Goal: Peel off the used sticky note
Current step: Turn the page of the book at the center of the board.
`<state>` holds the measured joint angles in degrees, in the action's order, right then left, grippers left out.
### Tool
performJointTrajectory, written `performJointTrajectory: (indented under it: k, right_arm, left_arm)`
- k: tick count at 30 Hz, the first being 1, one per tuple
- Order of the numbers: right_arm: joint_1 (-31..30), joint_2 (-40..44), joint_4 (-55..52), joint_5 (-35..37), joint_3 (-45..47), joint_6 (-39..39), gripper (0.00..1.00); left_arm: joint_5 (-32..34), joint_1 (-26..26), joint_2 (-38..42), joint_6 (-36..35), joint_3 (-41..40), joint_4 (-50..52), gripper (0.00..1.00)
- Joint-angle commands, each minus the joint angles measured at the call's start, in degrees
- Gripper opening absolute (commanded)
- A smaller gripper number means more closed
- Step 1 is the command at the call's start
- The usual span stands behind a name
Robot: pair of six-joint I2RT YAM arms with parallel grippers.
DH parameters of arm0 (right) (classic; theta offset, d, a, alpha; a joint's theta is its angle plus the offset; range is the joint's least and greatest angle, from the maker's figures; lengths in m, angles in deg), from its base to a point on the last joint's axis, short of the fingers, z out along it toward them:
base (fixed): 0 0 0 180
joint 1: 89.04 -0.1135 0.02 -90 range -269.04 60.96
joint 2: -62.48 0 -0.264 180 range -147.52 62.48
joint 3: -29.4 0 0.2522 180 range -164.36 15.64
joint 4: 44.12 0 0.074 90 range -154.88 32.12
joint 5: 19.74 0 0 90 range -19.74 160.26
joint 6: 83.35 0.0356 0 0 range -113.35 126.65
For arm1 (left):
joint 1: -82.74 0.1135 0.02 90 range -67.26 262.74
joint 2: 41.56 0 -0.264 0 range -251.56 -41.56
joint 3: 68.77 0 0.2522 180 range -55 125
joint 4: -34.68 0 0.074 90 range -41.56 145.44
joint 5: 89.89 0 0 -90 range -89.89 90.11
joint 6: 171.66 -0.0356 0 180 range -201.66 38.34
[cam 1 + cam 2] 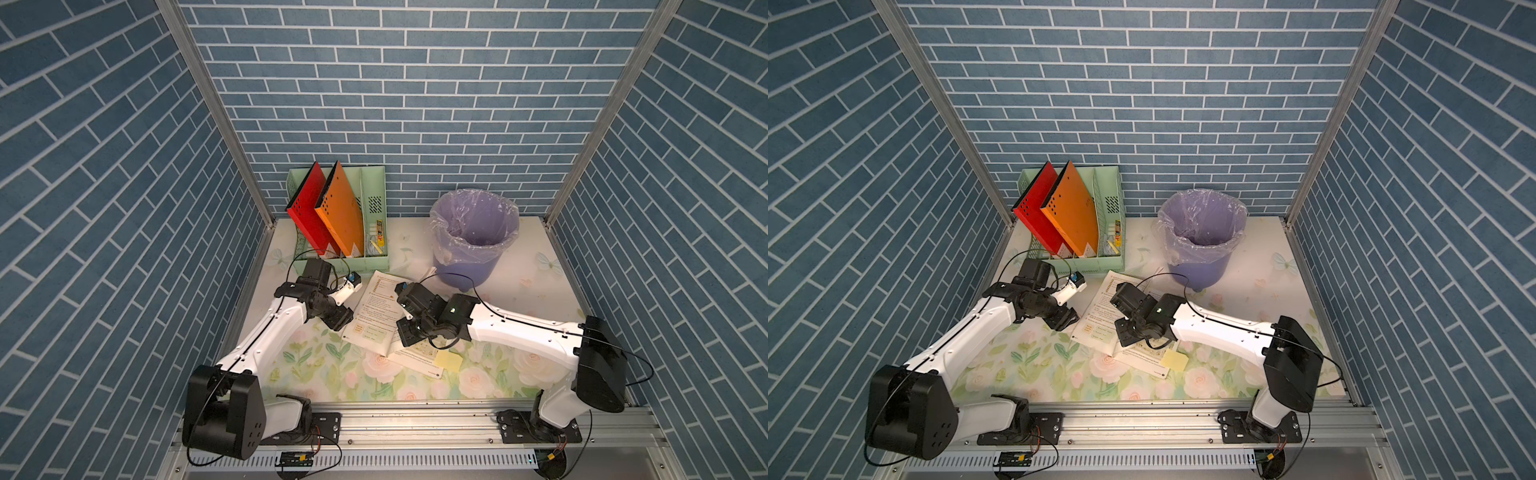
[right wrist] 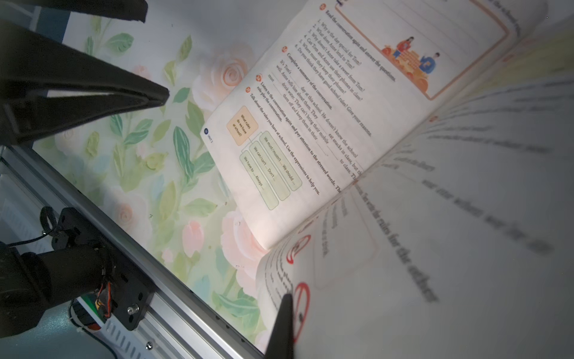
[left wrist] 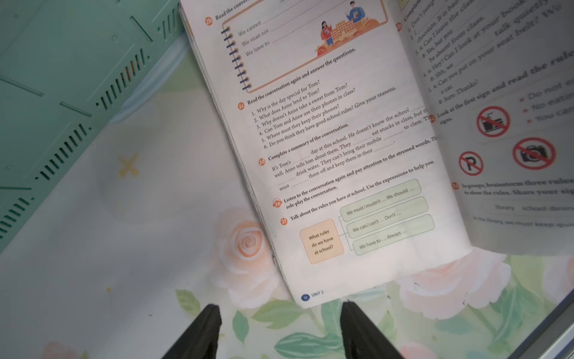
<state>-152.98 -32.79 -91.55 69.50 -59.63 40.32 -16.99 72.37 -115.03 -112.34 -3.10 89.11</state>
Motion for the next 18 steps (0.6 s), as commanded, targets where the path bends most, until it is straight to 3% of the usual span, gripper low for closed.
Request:
performJointTrajectory:
  k: [1, 8, 12, 14, 17, 18]
  right_arm:
    - [-0.82, -6.56, -6.55, 1.69, -6.8, -6.25, 0.23]
    - [-1.22, -20.0, -4.41, -0.01, -17.25, -7.09, 0.54]
    - [-0.97, -23.69, -1.36, -1.76, -20.62, -6.54, 0.62]
    - [-0.73, -24.84, 0.09, -3.19, -21.37, -6.34, 0.73]
    - [-0.48, -25.61, 3.9, -8.25, -20.82, -6.34, 0.98]
    - [-0.44, -25.72, 5.01, -9.73, -20.6, -6.37, 0.99]
  left_arm:
    - [-1.08, 3.29, 1.22, -1.27, 0.43, 2.67, 0.67]
    - [-2.3, 10.27, 2.25, -6.09, 0.58, 5.21, 0.67]
    - [-2.46, 12.23, 3.03, -7.79, 1.14, 6.32, 0.66]
    - [-2.68, 12.47, 3.28, -8.23, 1.35, 6.8, 0.67]
    - [-3.0, 12.48, 3.46, -8.73, 1.75, 7.3, 0.67]
    - [-3.04, 12.44, 3.49, -8.85, 1.8, 7.3, 0.67]
